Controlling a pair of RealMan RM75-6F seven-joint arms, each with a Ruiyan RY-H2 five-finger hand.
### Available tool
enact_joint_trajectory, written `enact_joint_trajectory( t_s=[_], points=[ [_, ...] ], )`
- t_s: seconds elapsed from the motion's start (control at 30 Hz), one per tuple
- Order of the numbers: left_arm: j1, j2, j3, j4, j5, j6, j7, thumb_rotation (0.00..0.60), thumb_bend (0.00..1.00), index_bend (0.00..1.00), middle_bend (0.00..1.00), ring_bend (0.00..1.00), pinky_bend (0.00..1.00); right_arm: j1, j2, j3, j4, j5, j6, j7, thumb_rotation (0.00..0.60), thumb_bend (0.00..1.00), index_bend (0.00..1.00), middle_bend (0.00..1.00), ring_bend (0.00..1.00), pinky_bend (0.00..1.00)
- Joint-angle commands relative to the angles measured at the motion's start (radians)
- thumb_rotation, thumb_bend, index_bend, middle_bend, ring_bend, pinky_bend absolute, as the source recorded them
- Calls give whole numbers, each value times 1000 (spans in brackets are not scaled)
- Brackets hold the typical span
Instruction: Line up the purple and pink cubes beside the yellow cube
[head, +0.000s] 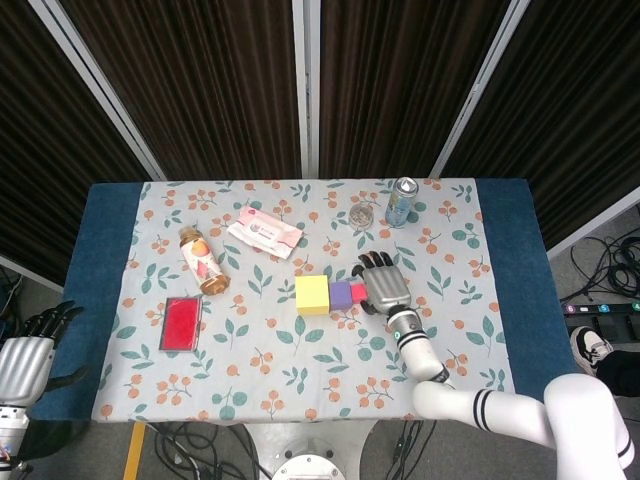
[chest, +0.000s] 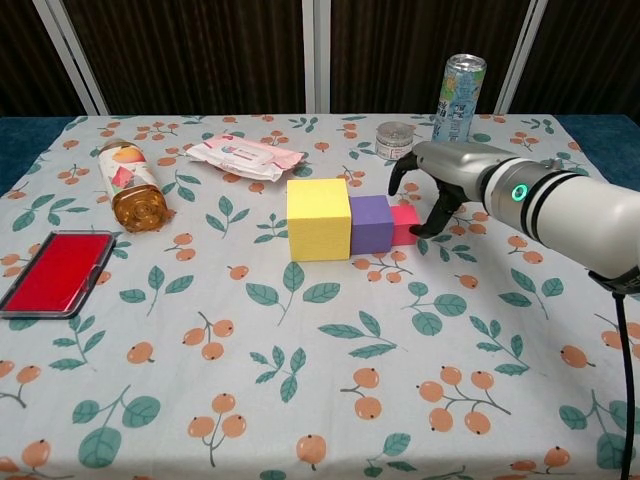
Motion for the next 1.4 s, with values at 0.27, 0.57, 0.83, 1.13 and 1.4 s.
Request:
enact_joint_trajectory(
  t_s=[0.27,0.57,0.83,1.13,1.4],
  points=[
    [-5,0,0,-10,12,3,8,600,0,218,235,183,227,-62,130,-50,-138,0,-8,36,600,212,278,51,0,0],
    [1,7,2,-20,11,10,14,600,0,218,236,183,227,-49,77,-53,-70,10,-45,63,600,214,277,43,0,0],
    [4,6,3,-17,9,12,12,600,0,218,235,183,227,-40,52,-56,-54,9,-51,67,600,214,272,43,0,0],
    [6,3,1,-8,5,13,-1,600,0,218,235,183,227,-92,138,-69,-150,-57,28,99,600,214,268,43,0,0],
    [-3,-3,-8,-8,5,11,-3,600,0,218,235,183,227,-292,402,-141,-352,-346,288,247,600,241,223,79,0,0]
  ],
)
